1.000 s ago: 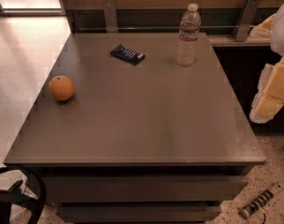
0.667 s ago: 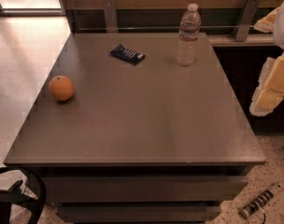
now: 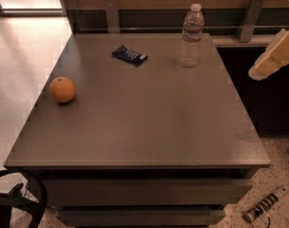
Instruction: Move water bottle near orange
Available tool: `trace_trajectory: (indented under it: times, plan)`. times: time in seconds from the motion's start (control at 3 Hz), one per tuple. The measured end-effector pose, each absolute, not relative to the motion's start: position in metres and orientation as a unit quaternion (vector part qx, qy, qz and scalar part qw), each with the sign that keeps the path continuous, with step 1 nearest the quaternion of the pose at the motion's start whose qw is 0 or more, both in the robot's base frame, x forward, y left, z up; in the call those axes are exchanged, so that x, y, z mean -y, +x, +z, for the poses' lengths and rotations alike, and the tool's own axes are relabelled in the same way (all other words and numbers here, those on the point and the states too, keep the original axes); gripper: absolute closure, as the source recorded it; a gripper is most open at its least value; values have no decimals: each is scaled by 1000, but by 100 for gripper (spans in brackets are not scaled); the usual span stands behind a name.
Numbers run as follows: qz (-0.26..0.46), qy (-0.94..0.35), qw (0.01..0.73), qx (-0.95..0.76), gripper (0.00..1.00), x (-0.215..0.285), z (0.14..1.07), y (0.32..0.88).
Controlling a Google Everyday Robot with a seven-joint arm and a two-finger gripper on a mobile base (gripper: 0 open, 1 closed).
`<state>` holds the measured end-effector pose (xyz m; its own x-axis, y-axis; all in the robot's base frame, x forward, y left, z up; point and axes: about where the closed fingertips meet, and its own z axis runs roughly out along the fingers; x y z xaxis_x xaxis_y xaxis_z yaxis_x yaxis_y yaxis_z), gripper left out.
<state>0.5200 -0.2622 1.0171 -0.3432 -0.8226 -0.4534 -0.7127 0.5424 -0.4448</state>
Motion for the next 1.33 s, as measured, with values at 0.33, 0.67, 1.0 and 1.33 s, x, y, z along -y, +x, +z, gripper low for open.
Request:
trace_trajectory:
  times: [0.33, 0.67, 1.0, 1.33]
  plan:
    - [-86, -440, 398, -800, 0, 271, 1034, 553]
    - [-53, -411, 464, -783, 0, 274, 1036, 588]
    - [6, -387, 512, -767, 0, 258, 1026, 607]
    - [19, -384, 519, -763, 0, 250, 1029, 607]
